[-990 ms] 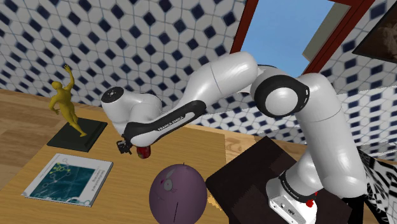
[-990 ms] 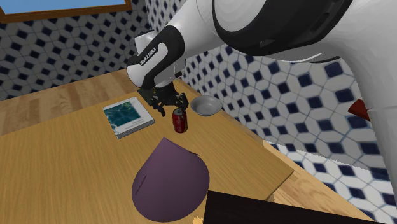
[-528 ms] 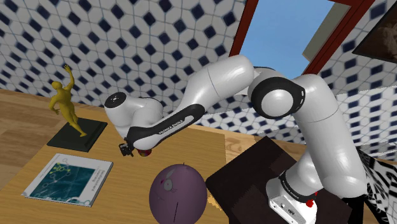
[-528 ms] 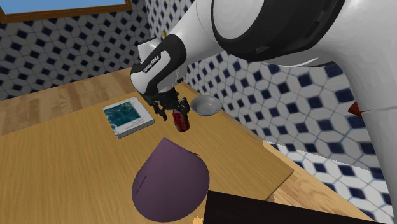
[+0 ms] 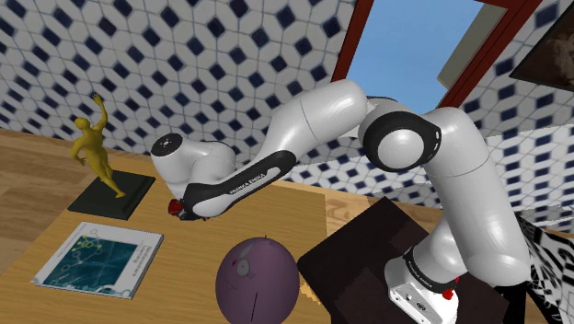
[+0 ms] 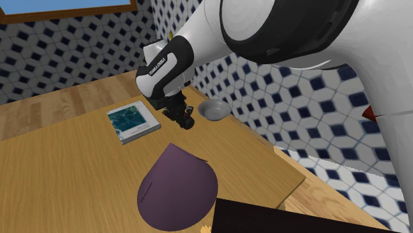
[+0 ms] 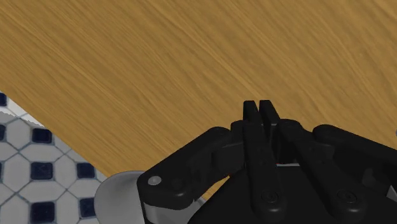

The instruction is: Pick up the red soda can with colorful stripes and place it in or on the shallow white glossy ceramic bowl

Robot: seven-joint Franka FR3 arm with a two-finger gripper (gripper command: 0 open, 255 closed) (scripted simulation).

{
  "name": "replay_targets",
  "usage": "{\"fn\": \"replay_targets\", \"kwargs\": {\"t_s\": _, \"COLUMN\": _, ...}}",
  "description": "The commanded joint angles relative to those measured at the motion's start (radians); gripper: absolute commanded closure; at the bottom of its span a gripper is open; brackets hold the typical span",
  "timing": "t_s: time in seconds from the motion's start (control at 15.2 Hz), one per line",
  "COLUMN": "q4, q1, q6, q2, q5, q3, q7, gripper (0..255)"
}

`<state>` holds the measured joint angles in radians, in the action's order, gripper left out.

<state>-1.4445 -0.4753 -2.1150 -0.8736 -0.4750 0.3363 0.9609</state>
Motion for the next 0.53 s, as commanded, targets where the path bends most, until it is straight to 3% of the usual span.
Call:
{"fn": "replay_targets", "kwargs": {"t_s": 0.0, "q4": 0.000, "q1": 0.000, "q6": 0.000, "q2": 0.000, "q5": 0.000, "q3": 0.000, "q7": 0.000, "gripper": 255}}
{"fn": "replay_targets", "kwargs": {"t_s": 0.26, "q4": 0.000, "q1": 0.000, "q6": 0.000, "q2": 0.000, "q5": 0.000, "q3": 0.000, "q7": 0.000, "gripper": 255}}
{"fn": "replay_targets", "kwargs": {"t_s": 0.33, "q4": 0.000, "q1": 0.000, "q6": 0.000, "q2": 0.000, "q5": 0.000, "q3": 0.000, "q7": 0.000, "gripper": 0}}
{"fn": "replay_targets", "kwargs": {"t_s": 0.46, "q4": 0.085, "q1": 0.017, "q6": 0.001, "q2": -0.056, "q5": -0.035, "q3": 0.016, "q7": -0.172, "gripper": 0}}
